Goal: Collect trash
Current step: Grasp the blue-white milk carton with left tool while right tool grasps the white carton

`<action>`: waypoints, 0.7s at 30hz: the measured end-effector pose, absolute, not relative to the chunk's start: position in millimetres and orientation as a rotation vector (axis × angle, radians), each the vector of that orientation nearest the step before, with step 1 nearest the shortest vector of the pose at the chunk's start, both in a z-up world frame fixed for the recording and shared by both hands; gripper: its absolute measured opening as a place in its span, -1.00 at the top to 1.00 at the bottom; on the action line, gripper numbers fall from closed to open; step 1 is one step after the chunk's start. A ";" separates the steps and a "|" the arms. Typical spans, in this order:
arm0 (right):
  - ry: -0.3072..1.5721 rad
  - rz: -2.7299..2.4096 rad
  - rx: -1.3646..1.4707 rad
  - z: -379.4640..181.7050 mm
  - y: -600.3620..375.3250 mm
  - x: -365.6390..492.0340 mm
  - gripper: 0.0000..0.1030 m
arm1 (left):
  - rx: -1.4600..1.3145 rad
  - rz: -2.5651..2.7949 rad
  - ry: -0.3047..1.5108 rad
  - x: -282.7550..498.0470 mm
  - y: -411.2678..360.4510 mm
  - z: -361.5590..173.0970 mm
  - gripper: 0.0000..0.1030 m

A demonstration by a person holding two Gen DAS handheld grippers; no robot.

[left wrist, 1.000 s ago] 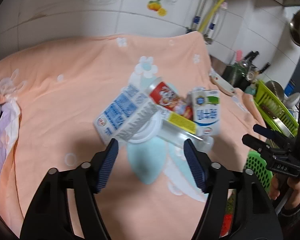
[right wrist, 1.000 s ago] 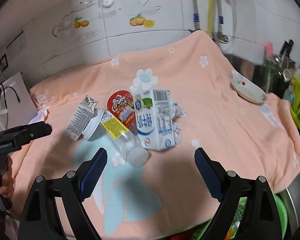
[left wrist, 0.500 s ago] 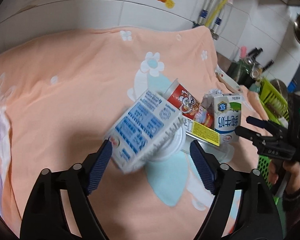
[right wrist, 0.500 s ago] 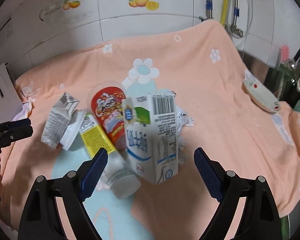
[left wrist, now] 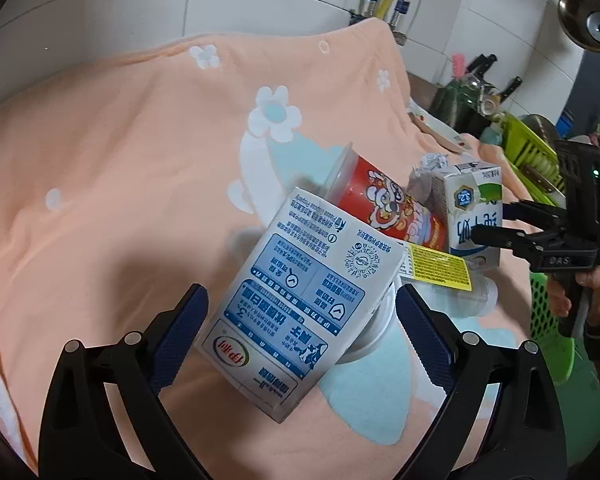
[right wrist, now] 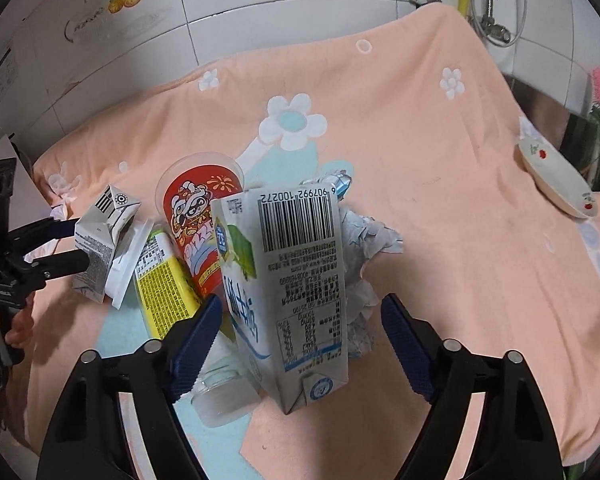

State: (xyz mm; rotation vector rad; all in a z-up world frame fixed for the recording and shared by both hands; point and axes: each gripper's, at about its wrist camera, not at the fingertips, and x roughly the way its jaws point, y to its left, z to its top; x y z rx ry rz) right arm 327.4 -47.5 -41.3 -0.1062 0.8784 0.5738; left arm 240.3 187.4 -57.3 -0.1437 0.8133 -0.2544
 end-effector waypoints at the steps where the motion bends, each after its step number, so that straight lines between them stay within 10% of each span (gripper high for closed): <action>1: 0.881 0.580 -0.103 -41.8 -47.0 327.7 -0.47 | -0.143 -0.266 0.817 241.2 187.2 -58.3 -0.82; 21: 0.886 0.578 -0.131 -45.7 -39.4 327.4 -0.47 | -0.107 -0.386 0.772 251.3 178.9 -69.6 -0.67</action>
